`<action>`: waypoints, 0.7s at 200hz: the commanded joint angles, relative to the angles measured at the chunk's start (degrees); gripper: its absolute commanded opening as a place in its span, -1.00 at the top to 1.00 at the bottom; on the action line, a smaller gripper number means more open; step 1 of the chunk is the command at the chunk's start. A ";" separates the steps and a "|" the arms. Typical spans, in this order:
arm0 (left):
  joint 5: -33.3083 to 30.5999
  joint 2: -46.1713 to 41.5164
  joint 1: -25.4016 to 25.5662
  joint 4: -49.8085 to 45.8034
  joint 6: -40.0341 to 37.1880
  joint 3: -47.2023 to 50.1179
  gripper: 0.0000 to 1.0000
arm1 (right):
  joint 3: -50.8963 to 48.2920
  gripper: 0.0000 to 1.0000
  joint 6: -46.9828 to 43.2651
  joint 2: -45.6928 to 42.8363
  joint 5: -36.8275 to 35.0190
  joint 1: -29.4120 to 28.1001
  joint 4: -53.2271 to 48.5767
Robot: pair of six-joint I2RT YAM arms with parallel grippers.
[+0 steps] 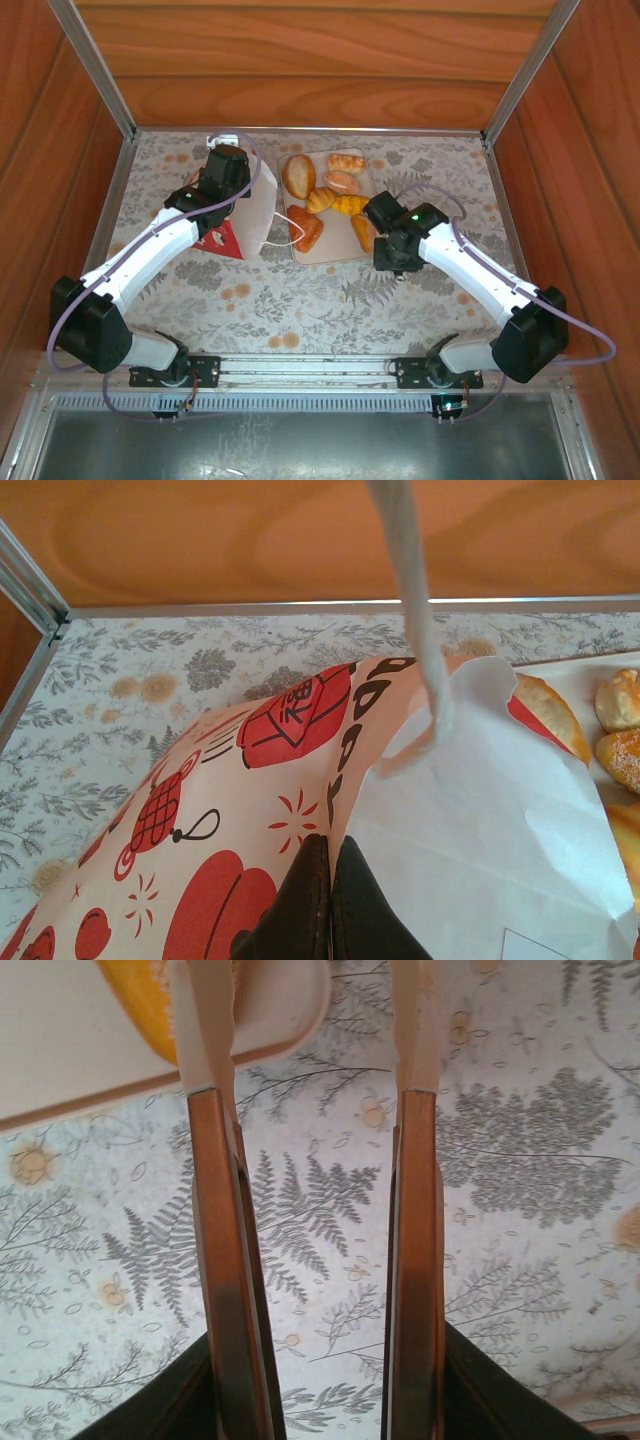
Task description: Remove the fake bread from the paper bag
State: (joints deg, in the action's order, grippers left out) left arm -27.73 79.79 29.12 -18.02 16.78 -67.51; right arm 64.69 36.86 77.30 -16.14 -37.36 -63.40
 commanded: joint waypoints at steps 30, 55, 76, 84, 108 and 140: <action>-0.07 -1.13 -0.62 0.36 1.04 0.48 1.00 | -1.05 0.06 -1.80 0.19 5.28 0.27 4.90; -0.07 -1.24 -0.59 0.36 1.21 0.71 1.00 | -1.58 0.06 -1.82 0.87 5.68 0.27 4.95; 0.04 -1.35 -0.57 0.35 1.32 0.82 1.00 | -1.94 0.06 -1.67 1.32 5.65 0.25 4.64; 0.04 -1.46 -0.59 0.35 1.33 0.87 1.00 | -2.14 0.05 -1.62 1.44 5.66 0.25 4.52; -0.03 -1.91 -0.57 0.31 1.37 1.08 1.00 | -2.32 0.04 -1.81 2.18 6.01 0.28 4.25; -0.04 -2.01 -0.60 0.34 1.49 1.07 1.00 | -2.57 0.00 -2.58 3.68 7.37 0.29 4.54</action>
State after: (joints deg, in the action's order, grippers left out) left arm -27.73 79.24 29.12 -17.96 17.04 -66.92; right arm 62.81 35.27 79.61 -10.22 -37.36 -58.85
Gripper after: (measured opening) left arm 0.048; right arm 0.495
